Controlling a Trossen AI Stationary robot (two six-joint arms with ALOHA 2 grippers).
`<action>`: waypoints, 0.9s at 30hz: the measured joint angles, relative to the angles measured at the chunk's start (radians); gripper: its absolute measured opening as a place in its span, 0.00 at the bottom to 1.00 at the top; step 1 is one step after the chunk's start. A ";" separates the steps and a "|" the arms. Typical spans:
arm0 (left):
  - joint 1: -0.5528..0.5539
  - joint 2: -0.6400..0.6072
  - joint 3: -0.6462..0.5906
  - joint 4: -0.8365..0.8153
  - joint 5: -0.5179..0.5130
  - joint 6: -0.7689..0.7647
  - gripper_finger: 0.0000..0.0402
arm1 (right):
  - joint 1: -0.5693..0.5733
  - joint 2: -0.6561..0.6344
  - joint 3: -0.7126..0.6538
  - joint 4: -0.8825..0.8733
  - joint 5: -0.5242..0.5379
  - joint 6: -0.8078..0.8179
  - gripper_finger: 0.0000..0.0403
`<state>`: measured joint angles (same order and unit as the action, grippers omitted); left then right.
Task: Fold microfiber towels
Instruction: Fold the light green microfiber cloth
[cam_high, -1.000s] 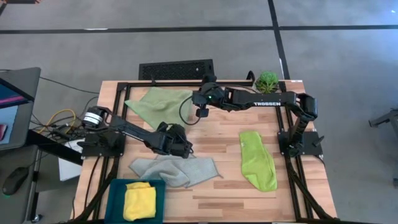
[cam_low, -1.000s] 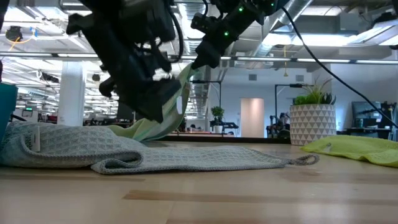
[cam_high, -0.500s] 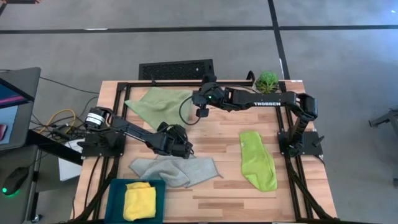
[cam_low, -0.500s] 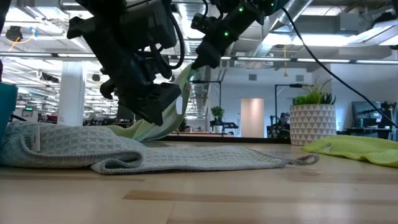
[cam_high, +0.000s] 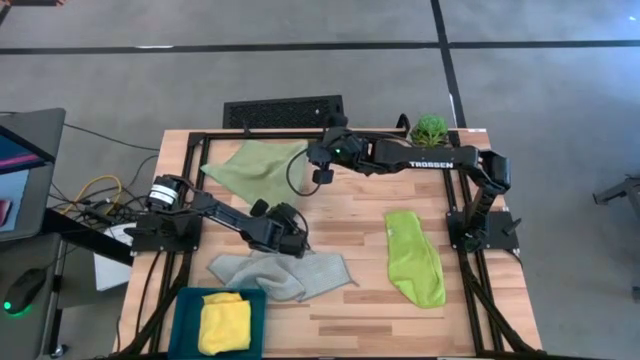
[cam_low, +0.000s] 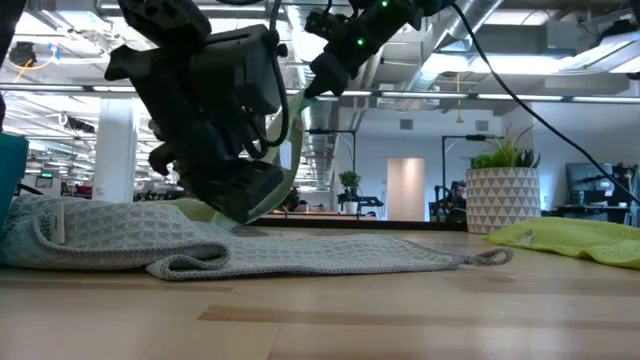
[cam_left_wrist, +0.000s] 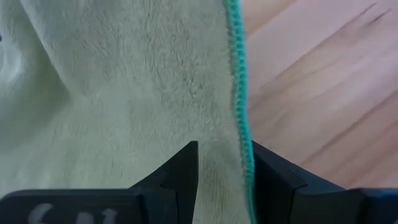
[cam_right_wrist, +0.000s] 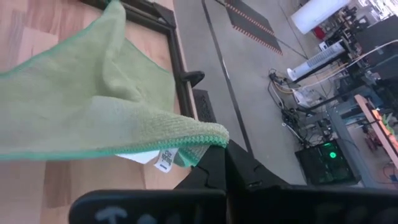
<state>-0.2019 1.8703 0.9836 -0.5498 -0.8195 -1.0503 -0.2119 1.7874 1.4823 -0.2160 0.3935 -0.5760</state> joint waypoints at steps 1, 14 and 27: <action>-0.002 0.000 0.001 -0.011 0.002 -0.017 0.30 | -0.001 0.000 0.004 -0.007 0.000 0.000 0.02; -0.040 -0.001 0.001 -0.113 0.121 -0.124 0.29 | -0.035 0.000 0.005 -0.010 0.000 0.000 0.02; -0.039 -0.014 0.011 -0.220 0.152 -0.122 0.00 | -0.060 -0.001 0.005 -0.035 0.004 -0.009 0.02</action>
<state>-0.2409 1.8558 0.9943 -0.7696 -0.6670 -1.1721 -0.2723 1.7861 1.4876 -0.2505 0.3977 -0.5846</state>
